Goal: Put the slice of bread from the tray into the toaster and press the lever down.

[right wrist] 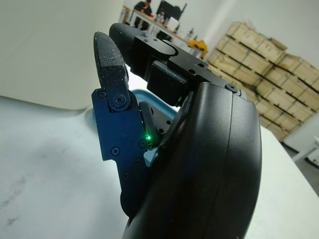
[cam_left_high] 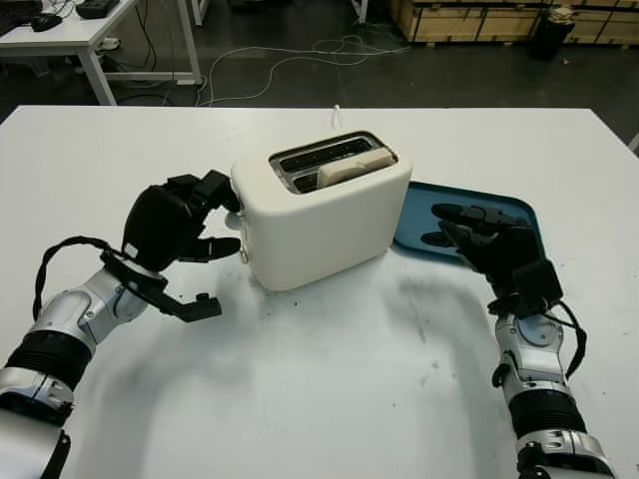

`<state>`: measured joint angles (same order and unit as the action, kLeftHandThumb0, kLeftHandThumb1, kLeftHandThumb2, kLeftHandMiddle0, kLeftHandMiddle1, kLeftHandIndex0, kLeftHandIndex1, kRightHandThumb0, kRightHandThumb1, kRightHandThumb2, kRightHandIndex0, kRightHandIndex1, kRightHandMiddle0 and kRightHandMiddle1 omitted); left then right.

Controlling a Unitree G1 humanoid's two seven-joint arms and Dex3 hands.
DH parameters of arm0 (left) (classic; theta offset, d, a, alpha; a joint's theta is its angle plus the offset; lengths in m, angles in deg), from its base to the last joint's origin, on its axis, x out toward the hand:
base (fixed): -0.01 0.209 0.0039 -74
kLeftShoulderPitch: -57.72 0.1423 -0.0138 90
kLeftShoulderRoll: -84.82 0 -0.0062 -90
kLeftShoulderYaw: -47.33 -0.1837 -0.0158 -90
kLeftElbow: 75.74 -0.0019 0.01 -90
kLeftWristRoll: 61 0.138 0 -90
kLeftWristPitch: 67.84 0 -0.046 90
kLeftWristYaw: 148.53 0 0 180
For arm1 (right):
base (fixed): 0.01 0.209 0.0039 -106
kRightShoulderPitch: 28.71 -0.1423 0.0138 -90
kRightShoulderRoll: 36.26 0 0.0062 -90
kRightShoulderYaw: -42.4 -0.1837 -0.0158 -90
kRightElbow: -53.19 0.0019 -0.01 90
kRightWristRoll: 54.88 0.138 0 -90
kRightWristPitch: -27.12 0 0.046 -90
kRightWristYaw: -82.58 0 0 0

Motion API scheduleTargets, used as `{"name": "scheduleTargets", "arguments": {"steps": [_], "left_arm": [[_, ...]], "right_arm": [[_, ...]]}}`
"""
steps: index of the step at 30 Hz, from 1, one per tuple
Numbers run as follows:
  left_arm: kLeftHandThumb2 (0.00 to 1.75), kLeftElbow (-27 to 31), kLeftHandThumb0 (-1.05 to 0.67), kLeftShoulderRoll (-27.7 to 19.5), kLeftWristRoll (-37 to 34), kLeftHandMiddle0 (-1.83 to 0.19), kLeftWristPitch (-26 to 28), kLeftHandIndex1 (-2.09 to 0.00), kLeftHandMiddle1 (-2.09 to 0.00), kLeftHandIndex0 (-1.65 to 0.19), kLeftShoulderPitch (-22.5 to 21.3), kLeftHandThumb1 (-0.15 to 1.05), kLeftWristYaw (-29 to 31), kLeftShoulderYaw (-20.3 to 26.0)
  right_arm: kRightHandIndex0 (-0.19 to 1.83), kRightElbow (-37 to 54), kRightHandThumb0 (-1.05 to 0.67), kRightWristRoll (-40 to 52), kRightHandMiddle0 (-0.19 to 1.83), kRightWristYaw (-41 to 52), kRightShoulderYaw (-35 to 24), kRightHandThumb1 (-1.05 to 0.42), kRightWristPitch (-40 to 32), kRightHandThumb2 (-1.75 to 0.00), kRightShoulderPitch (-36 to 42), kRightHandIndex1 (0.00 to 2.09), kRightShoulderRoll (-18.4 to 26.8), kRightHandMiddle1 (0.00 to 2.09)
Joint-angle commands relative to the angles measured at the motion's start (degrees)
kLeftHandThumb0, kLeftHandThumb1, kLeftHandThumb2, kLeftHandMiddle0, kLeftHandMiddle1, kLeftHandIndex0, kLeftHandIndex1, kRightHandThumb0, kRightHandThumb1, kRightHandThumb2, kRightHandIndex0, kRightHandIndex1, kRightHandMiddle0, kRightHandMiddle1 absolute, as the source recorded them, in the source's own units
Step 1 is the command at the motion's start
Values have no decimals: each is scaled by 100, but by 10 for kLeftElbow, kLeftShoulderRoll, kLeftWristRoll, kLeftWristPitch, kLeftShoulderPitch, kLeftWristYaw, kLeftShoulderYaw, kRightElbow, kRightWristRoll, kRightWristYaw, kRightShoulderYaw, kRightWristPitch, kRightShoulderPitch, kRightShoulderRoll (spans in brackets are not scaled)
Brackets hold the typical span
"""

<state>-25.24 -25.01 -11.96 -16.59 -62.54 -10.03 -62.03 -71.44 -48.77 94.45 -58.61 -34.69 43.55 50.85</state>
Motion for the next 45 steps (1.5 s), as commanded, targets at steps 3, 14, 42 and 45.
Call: {"name": "scheduleTargets", "arguments": {"steps": [3, 14, 42, 45], "left_arm": [[76, -9, -97, 18, 0, -102, -7, -175, -175, -22, -2, 92, -4, -11], [75, -18, -95, 32, -5, -87, -22, -175, -175, -23, 8, 92, -34, -15], [66, -88, -105, 119, -91, -113, 64, -175, -175, -93, 98, 92, 181, -73], [66, -151, -105, 140, -92, -117, 70, -169, -174, -98, 81, 92, 172, -80]], "right_arm": [[125, -1, -52, 2, 120, -4, -3, -90, 3, 0, -2, 29, 2, 0], [124, 4, -53, -1, 120, -6, -2, -90, -2, 0, -1, 29, 4, 0], [124, -2, -52, 1, 119, -5, -1, -90, -1, 0, -1, 29, 3, 0], [124, -2, -52, -2, 119, -6, 0, -90, 1, 0, -1, 29, 3, 0]]}}
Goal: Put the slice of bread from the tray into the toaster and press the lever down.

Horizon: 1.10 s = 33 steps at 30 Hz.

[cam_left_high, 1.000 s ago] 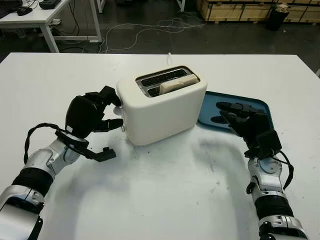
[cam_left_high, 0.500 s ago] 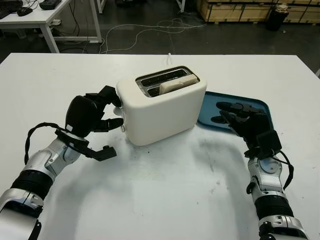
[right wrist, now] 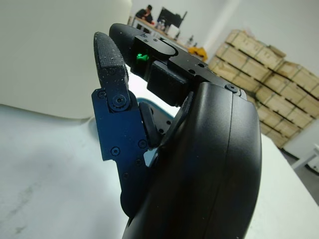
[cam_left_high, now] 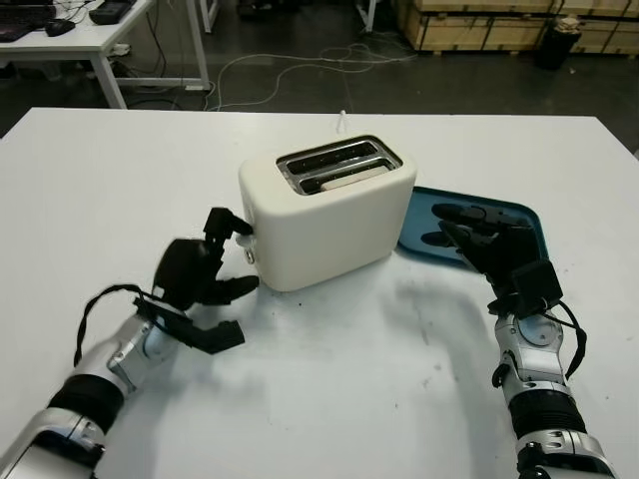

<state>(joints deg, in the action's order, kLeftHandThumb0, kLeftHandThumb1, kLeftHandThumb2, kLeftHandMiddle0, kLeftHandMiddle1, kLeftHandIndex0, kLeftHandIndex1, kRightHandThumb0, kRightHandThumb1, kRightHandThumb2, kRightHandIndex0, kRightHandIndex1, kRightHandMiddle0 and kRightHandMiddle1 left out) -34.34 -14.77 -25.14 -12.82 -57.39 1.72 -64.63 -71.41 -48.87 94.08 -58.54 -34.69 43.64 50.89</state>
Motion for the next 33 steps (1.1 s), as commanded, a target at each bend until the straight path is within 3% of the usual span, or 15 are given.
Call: {"name": "scheduleTargets", "arguments": {"steps": [1, 8, 15, 24, 33], "left_arm": [[66, -72, -105, 42, 39, -117, 33, -168, -174, -101, 24, 92, 55, -55], [66, -105, -105, 48, 39, -122, 23, -173, -175, -105, 5, 92, 32, -64], [70, -95, -105, 29, 35, -121, 19, -174, -175, -98, -11, 92, 34, -61], [80, -8, -105, -41, 39, -128, -20, -175, -175, -108, -56, 92, 33, -48], [76, 81, -105, -57, 6, -115, -48, -175, -175, -89, -47, 92, 95, -25]], "right_arm": [[124, -1, -52, -1, 119, -3, 0, -90, -1, 0, -1, 29, 2, 0], [124, 0, -52, 3, 120, -2, -1, -90, -5, 0, -1, 29, 2, 0], [125, -3, -53, 0, 120, -5, 0, -90, -3, 0, -2, 29, 1, 0], [124, 1, -53, -3, 120, -7, 2, -90, -2, 0, -1, 30, 2, 0], [123, 9, -53, -9, 120, -12, 4, -90, -6, 0, 2, 30, 3, 0]]}}
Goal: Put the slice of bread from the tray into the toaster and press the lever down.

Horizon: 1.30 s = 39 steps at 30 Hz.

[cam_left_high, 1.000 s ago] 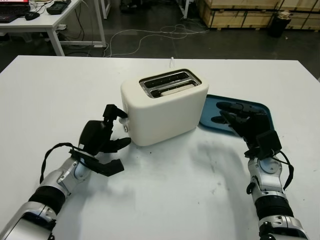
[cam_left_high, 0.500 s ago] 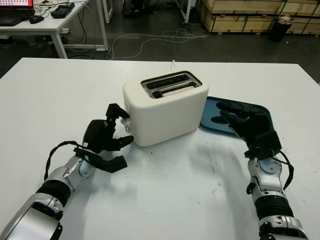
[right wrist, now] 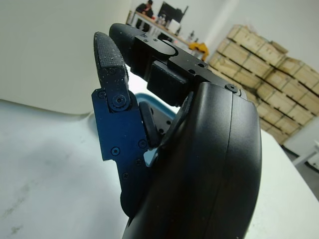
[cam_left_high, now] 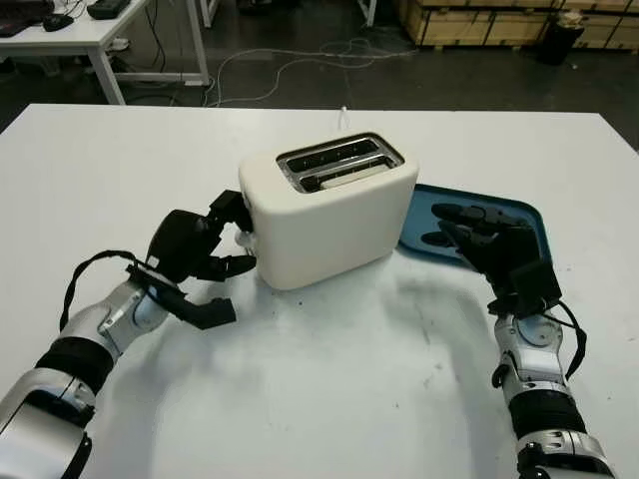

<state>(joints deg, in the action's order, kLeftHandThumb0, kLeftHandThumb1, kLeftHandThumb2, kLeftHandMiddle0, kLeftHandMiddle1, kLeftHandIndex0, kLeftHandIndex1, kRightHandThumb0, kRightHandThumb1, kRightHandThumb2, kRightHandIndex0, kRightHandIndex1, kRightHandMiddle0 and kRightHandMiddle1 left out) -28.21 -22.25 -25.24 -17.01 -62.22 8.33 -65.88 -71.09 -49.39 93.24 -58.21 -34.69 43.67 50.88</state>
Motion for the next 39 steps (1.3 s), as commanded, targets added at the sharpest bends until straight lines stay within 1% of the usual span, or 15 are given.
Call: {"name": "scheduleTargets", "arguments": {"steps": [1, 3, 6, 11, 14, 17, 19, 20, 21, 23, 25, 27, 30, 34, 39], "left_arm": [[75, 26, -105, 18, 4, -114, -7, -175, -175, -88, 3, 92, 37, -9], [75, 36, -105, 19, 3, -112, -11, -175, -175, -87, 4, 92, 42, -3], [75, 42, -104, 25, 6, -102, -26, -175, -175, -77, 5, 92, 25, 6], [76, 42, -104, 39, 17, -93, -28, -175, -175, -69, 8, 92, 15, 4], [72, 43, -105, 50, 12, -92, -22, -175, -175, -70, 14, 92, 20, 2], [74, 52, -105, 55, 26, -93, 2, -175, -175, -70, 22, 92, 29, -8], [74, 8, -105, 78, 61, -93, 42, -175, -175, -65, 7, 92, 35, -41], [75, -44, -105, 101, 90, -94, 76, -175, -175, -63, -12, 92, 35, -69], [77, -117, -105, 133, 114, -97, 110, -175, -175, -60, -30, 92, 24, -97], [76, -221, -105, 181, 134, -99, 147, -172, -174, -60, -49, 92, 14, -132], [68, -271, -105, 211, 131, -96, 160, -152, -170, -62, -54, 92, 28, -146], [67, -290, -105, 225, 124, -93, 163, -144, -161, -60, -57, 92, 40, -152], [69, -303, -105, 230, 119, -90, 157, -141, -154, -59, -60, 92, 43, -156], [66, -310, -105, 228, 114, -92, 159, -140, -154, -61, -67, 92, 45, -163], [64, -308, -105, 223, 109, -101, 154, -131, -153, -72, -68, 92, 48, -160]], "right_arm": [[123, 4, -53, -2, 120, -3, 0, -90, -5, 0, 1, 31, 3, 0], [123, 3, -53, 0, 119, -2, 0, -90, -4, 0, -1, 31, 3, 0], [123, 0, -52, 2, 119, -1, -1, -90, 0, 0, -2, 31, 2, 0], [123, -2, -52, 6, 120, 3, -2, -90, -2, 0, -2, 32, 2, 0], [123, 0, -52, 3, 120, 1, -2, -90, -5, 0, -2, 32, 3, 0], [123, 1, -53, 1, 120, -1, -2, -90, -6, 0, -1, 32, 3, 0], [123, -1, -53, 1, 120, 0, -1, -90, -5, 0, -1, 32, 3, 0], [123, -2, -53, 2, 120, 2, -1, -90, -5, 0, -2, 32, 3, 0], [123, -3, -53, 2, 120, 2, -1, -90, -6, 0, -2, 32, 3, 0], [123, -3, -53, 0, 121, 1, 0, -90, -8, 0, 0, 33, 5, 0], [123, -3, -53, -1, 120, 0, 0, -90, -7, 0, 1, 33, 8, 0], [123, -4, -53, 0, 120, 0, -1, -90, -8, 0, 1, 32, 9, 0], [123, 2, -52, 4, 121, 0, -2, -90, -17, 0, 3, 33, 7, 1], [123, 8, -51, 1, 121, 0, 2, -90, -18, 0, 5, 33, 5, 1], [123, -3, -52, 2, 121, 2, 2, -90, -10, 0, 1, 33, 6, 0]]}}
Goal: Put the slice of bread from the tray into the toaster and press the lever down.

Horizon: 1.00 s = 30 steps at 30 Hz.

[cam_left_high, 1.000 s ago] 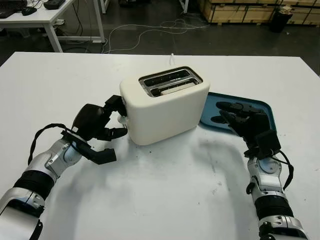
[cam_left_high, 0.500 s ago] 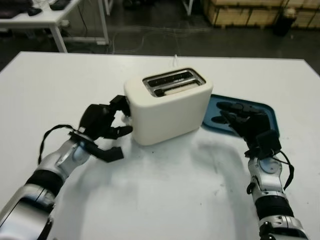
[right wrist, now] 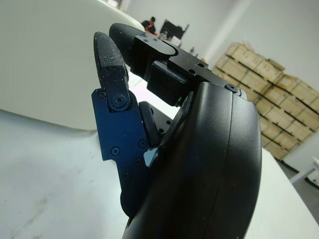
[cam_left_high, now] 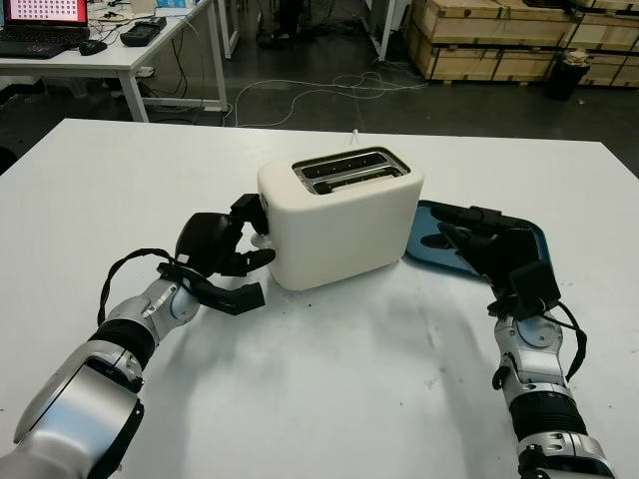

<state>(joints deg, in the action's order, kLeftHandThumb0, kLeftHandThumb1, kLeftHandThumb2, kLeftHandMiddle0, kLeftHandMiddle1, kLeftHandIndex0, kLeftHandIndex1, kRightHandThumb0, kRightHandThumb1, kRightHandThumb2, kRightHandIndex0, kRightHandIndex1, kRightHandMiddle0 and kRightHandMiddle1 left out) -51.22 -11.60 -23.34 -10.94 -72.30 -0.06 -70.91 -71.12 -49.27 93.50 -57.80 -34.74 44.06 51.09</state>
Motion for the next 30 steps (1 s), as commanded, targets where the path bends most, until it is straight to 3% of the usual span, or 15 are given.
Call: {"name": "scheduleTargets", "arguments": {"steps": [1, 8, 12, 14, 17, 23, 30], "left_arm": [[65, -78, -105, 116, 87, -101, 91, -131, -153, -73, 33, 92, 133, -108], [67, -65, -105, 103, 67, -106, 67, -134, -158, -81, 37, 92, 119, -101], [68, -37, -105, 73, 41, -115, 15, -168, -173, -90, 43, 92, 64, -81], [70, -18, -105, 54, 33, -119, -7, -173, -174, -94, 42, 92, 44, -71], [71, 11, -105, 30, 10, -117, -43, -174, -174, -92, 47, 92, 8, -45], [71, 84, -105, -15, -30, -96, -100, -175, -175, -67, 66, 92, -40, 12], [76, 125, -105, -35, -17, -96, -95, -175, -175, -59, 74, 92, -79, 48]], "right_arm": [[123, -2, -52, 0, 121, -2, -2, -90, -11, 0, -2, 33, 5, 0], [122, 0, -52, -1, 121, -3, -2, -90, -10, 0, -1, 34, 5, 0], [122, 1, -52, 3, 121, -2, -3, -90, -14, 0, -1, 34, 4, 0], [122, -1, -52, 5, 121, 1, -4, -90, -14, 0, -2, 34, 4, 0], [122, -1, -52, 5, 121, 2, -4, -90, -15, 0, -2, 34, 5, 0], [122, -4, -53, 3, 120, 1, -4, -90, -9, 0, -5, 33, 5, 0], [123, -2, -53, 5, 121, 3, -3, -90, -12, 0, -7, 34, 3, 0]]}}
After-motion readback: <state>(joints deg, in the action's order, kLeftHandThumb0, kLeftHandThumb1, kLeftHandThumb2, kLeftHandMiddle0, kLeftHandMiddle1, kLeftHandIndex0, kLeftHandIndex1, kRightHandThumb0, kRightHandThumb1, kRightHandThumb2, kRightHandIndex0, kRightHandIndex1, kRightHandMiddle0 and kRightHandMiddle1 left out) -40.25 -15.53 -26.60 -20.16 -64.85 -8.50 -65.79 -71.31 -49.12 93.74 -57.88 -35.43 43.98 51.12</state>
